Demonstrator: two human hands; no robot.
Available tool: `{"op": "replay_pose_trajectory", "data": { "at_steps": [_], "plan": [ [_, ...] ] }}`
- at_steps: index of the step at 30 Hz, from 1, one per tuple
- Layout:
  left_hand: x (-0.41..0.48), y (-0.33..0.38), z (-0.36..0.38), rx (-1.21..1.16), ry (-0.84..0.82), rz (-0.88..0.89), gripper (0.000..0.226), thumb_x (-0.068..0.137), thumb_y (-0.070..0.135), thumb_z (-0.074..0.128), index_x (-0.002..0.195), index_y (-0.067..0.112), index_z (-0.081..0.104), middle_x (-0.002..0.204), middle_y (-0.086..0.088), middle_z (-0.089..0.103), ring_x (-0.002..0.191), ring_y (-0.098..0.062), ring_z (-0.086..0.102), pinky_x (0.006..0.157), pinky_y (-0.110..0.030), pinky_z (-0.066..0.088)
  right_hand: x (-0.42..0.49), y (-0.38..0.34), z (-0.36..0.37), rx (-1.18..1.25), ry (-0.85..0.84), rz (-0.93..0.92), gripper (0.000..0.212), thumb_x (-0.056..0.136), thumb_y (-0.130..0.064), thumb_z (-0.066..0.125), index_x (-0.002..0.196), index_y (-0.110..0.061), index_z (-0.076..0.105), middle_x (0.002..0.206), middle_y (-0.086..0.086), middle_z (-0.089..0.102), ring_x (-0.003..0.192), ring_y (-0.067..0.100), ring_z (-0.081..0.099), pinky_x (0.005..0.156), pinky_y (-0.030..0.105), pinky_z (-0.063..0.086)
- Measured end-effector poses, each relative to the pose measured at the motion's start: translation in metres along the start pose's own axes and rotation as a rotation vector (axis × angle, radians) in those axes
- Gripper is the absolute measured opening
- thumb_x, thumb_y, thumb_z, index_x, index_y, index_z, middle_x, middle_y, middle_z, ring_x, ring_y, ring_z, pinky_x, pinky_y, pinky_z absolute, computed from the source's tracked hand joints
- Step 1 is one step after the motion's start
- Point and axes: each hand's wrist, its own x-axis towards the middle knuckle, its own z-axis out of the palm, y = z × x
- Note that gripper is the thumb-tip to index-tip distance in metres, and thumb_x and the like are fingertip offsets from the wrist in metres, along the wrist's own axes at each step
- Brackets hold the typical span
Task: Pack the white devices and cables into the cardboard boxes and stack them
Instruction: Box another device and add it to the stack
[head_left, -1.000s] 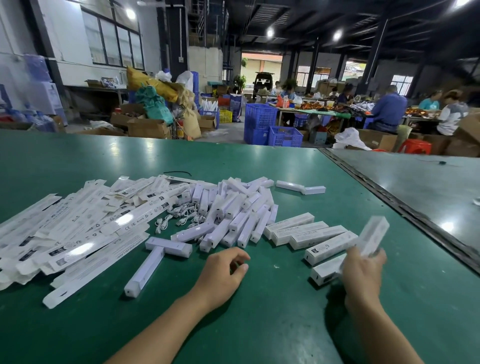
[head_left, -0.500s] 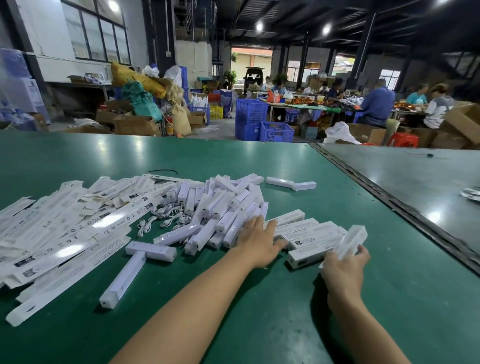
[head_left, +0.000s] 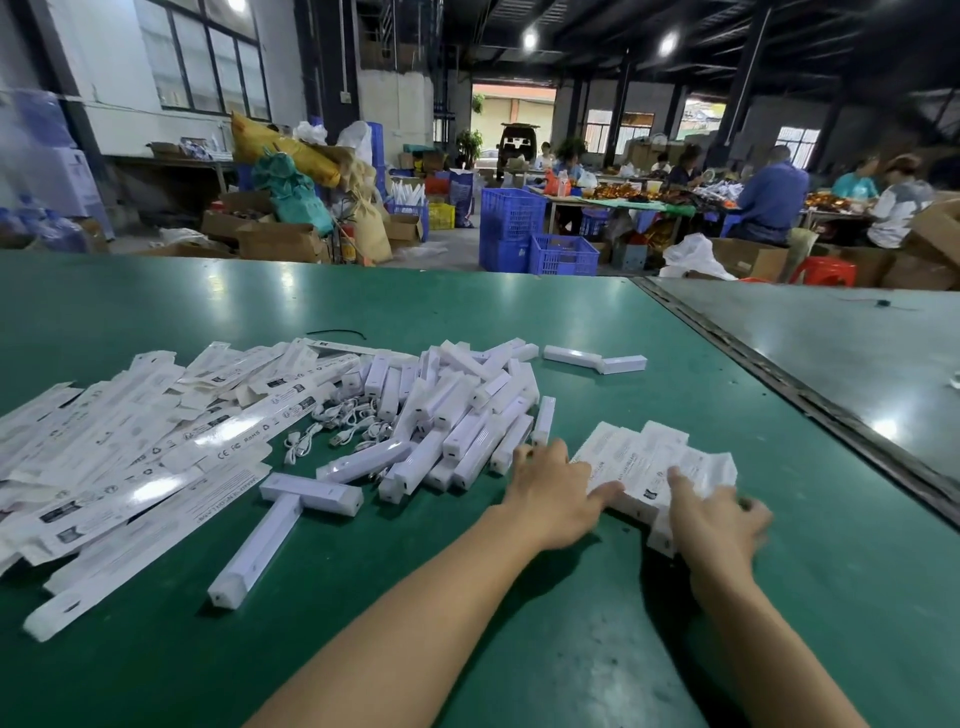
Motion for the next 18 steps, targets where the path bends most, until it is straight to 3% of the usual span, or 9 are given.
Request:
{"op": "replay_pose_trajectory", "data": {
  "at_steps": [3,6,8,11,15,18],
  "plan": [
    [-0.017,0.007,0.004,-0.138,-0.032,0.019,0.057,0.101,0.062,0.030,0.103,0.016,0.063,0.115,-0.009,0.047,0.107,-0.029,0.041,0.103,-0.045,0.024,0.016,0.007,-0.015,-0.225,0.061,-0.065,0.069,0.093,-0.059,0.046,0.136,-0.006,0.047,0.138,0.024,0.043,0.127,0.040,0.043,0.104,0.049,0.037],
    [-0.032,0.015,0.014,-0.176,-0.016,0.038,0.056,0.095,0.064,0.045,0.128,0.020,0.057,0.122,-0.006,0.044,0.107,-0.027,0.037,0.099,-0.041,0.028,0.020,0.008,-0.017,-0.294,0.081,-0.073,0.081,0.094,-0.061,0.040,0.154,-0.010,0.020,0.144,0.022,0.046,0.135,0.038,0.038,0.112,0.054,0.025],
    [-0.037,0.017,0.020,-0.132,-0.001,0.066,0.068,0.090,0.063,0.057,0.143,0.021,0.046,0.127,-0.007,0.043,0.115,-0.027,0.038,0.103,-0.041,0.027,0.016,0.007,-0.013,-0.317,0.087,-0.089,0.082,0.094,-0.062,0.038,0.155,-0.012,0.016,0.148,0.020,0.041,0.141,0.036,0.031,0.114,0.060,0.013],
    [-0.035,0.017,0.022,-0.135,0.051,0.062,0.068,0.088,0.058,0.064,0.141,0.020,0.047,0.125,-0.008,0.048,0.116,-0.029,0.045,0.100,-0.041,0.033,0.010,0.005,-0.010,-0.373,0.108,-0.176,0.073,0.094,-0.060,0.040,0.151,-0.017,0.029,0.154,0.015,0.034,0.143,0.035,0.026,0.115,0.064,0.010],
    [-0.030,0.018,0.024,-0.152,0.090,0.030,0.065,0.086,0.057,0.066,0.137,0.020,0.049,0.123,-0.008,0.051,0.115,-0.030,0.049,0.096,-0.042,0.038,0.007,0.006,-0.006,-0.564,-0.010,-0.271,0.055,0.091,-0.065,0.040,0.137,-0.035,0.050,0.152,-0.001,0.038,0.144,0.027,0.023,0.111,0.068,0.003],
    [-0.025,0.017,0.027,-0.106,0.148,0.018,0.062,0.088,0.057,0.063,0.137,0.023,0.048,0.124,-0.007,0.048,0.115,-0.030,0.048,0.094,-0.041,0.037,0.008,0.006,-0.004,-0.587,-0.039,-0.298,0.043,0.093,-0.062,0.038,0.129,-0.047,0.055,0.154,-0.004,0.035,0.146,0.023,0.019,0.110,0.068,-0.003]
  ]
}}
